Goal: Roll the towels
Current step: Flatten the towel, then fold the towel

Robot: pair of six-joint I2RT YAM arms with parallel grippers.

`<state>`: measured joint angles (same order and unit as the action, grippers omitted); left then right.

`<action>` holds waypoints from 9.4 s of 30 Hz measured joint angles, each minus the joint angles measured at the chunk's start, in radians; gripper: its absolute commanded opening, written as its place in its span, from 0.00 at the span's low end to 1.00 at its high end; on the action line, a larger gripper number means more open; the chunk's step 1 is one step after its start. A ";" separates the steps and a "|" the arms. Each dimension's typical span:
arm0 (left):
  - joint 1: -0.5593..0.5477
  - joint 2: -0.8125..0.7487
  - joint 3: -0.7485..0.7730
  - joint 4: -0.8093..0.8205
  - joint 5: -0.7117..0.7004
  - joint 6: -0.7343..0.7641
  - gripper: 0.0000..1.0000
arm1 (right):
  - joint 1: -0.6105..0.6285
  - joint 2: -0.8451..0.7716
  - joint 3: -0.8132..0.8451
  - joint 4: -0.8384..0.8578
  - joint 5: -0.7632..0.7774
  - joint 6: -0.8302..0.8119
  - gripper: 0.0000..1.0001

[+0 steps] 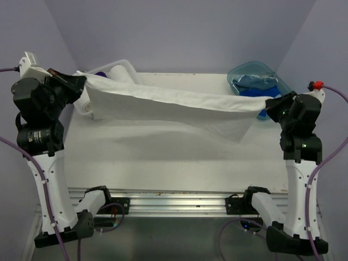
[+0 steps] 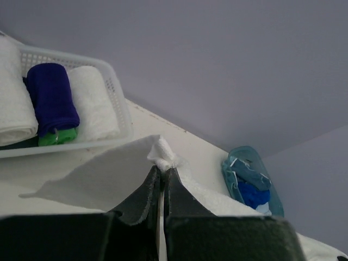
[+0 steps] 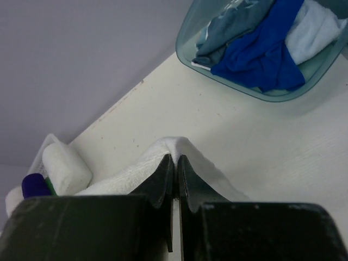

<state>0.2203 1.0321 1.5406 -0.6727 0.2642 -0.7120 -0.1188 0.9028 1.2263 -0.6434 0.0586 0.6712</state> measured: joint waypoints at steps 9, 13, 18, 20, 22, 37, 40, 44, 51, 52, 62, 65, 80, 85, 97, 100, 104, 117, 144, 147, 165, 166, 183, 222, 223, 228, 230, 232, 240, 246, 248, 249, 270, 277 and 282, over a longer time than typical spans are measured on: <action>0.001 -0.108 0.141 -0.101 -0.036 0.050 0.00 | 0.007 -0.144 0.216 -0.158 0.055 -0.046 0.00; 0.001 -0.171 0.164 -0.141 -0.061 0.070 0.00 | 0.023 -0.215 0.306 -0.222 0.077 -0.066 0.00; -0.023 -0.251 0.182 -0.162 -0.100 0.082 0.00 | 0.043 -0.253 0.386 -0.279 0.109 -0.087 0.00; -0.033 -0.262 0.188 -0.166 -0.117 0.088 0.00 | 0.053 -0.254 0.404 -0.298 0.119 -0.093 0.00; -0.043 -0.263 0.193 -0.173 -0.136 0.090 0.00 | 0.066 -0.255 0.410 -0.315 0.134 -0.099 0.00; -0.053 -0.205 -0.329 -0.071 -0.203 0.104 0.00 | 0.089 -0.148 -0.150 -0.182 0.114 -0.086 0.00; -0.053 -0.055 -0.439 -0.022 -0.206 0.103 0.00 | 0.092 0.049 -0.252 -0.051 0.095 -0.064 0.00; -0.053 0.183 -0.492 0.041 -0.209 0.098 0.00 | 0.106 0.367 -0.263 0.114 0.097 -0.053 0.00; -0.053 0.447 -0.425 0.111 -0.213 0.093 0.00 | 0.155 0.658 -0.106 0.215 0.115 -0.051 0.00; -0.053 0.475 -0.402 0.117 -0.213 0.093 0.00 | 0.157 0.681 -0.071 0.223 0.115 -0.051 0.00; -0.053 0.610 -0.233 0.150 -0.199 0.092 0.00 | 0.157 0.845 0.174 0.261 0.126 -0.058 0.00; -0.053 0.629 -0.210 0.156 -0.192 0.092 0.00 | 0.157 0.880 0.213 0.261 0.125 -0.063 0.00; -0.058 0.423 -0.387 0.102 -0.157 0.131 0.00 | 0.145 0.761 0.041 0.200 0.106 -0.101 0.00; -0.071 0.276 -0.511 0.058 -0.154 0.130 0.00 | 0.134 0.621 -0.105 0.154 0.107 -0.125 0.00; -0.073 0.202 -0.679 -0.012 -0.188 0.130 0.00 | 0.092 0.563 -0.207 0.127 0.106 -0.150 0.00; -0.073 0.198 -0.696 -0.010 -0.191 0.129 0.00 | 0.093 0.563 -0.208 0.130 0.106 -0.150 0.00; -0.073 0.190 -0.734 0.000 -0.192 0.123 0.00 | 0.092 0.564 -0.216 0.140 0.107 -0.151 0.00; -0.073 0.225 -0.802 0.028 -0.192 0.098 0.00 | 0.091 0.629 -0.247 0.159 0.114 -0.152 0.00; -0.073 0.208 -0.830 0.023 -0.212 0.055 0.49 | 0.089 0.655 -0.248 0.188 0.110 -0.147 0.49; -0.073 0.205 -0.829 0.016 -0.217 0.045 0.51 | 0.087 0.648 -0.248 0.185 0.111 -0.150 0.53; -0.188 0.400 -0.642 0.142 -0.185 0.024 0.41 | 0.242 0.795 -0.013 0.196 0.135 -0.141 0.22; -0.188 0.426 -0.634 0.146 -0.182 0.024 0.40 | 0.240 0.831 0.010 0.195 0.137 -0.142 0.22; -0.188 0.681 -0.531 0.212 -0.248 0.062 0.38 | 0.215 1.080 0.144 0.168 0.195 -0.156 0.23; -0.019 0.526 -0.661 0.109 -0.270 0.076 0.38 | 0.302 0.406 -0.499 0.118 0.089 -0.111 0.29; -0.019 0.513 -0.661 0.104 -0.270 0.077 0.38 | 0.302 0.373 -0.499 0.103 0.094 -0.111 0.30; -0.020 0.463 -0.661 0.105 -0.245 0.079 0.38 | 0.302 0.274 -0.502 0.046 0.104 -0.098 0.53; -0.020 0.460 -0.661 0.104 -0.236 0.079 0.38 | 0.302 0.263 -0.518 0.050 0.086 -0.095 0.62; -0.020 0.460 -0.661 0.104 -0.229 0.080 0.38 | 0.302 0.257 -0.549 0.058 0.055 -0.095 0.67; -0.020 0.460 -0.661 0.106 -0.205 0.084 0.38 | 0.302 0.278 -0.610 0.140 -0.071 -0.095 0.70; -0.020 0.461 -0.661 0.106 -0.192 0.089 0.38 | 0.302 0.285 -0.612 0.174 -0.136 -0.098 0.70; -0.020 0.461 -0.661 0.106 -0.190 0.089 0.38 | 0.302 0.285 -0.612 0.172 -0.158 -0.102 0.70; -0.020 0.461 -0.661 0.107 -0.189 0.089 0.38 | 0.302 0.283 -0.612 0.169 -0.167 -0.106 0.70; -0.020 0.462 -0.661 0.106 -0.185 0.089 0.37 | 0.302 0.173 -0.484 -0.008 -0.207 -0.164 0.55; -0.026 0.462 -0.661 0.106 -0.179 0.089 0.37 | 0.317 0.283 -0.487 0.031 -0.206 -0.158 0.53; -0.037 0.462 -0.662 0.107 -0.178 0.089 0.38 | 0.338 0.441 -0.486 0.080 -0.173 -0.159 0.50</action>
<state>0.1833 1.4940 0.8787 -0.5655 0.0860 -0.6235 0.2188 1.3441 0.7406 -0.5636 -0.1143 0.5117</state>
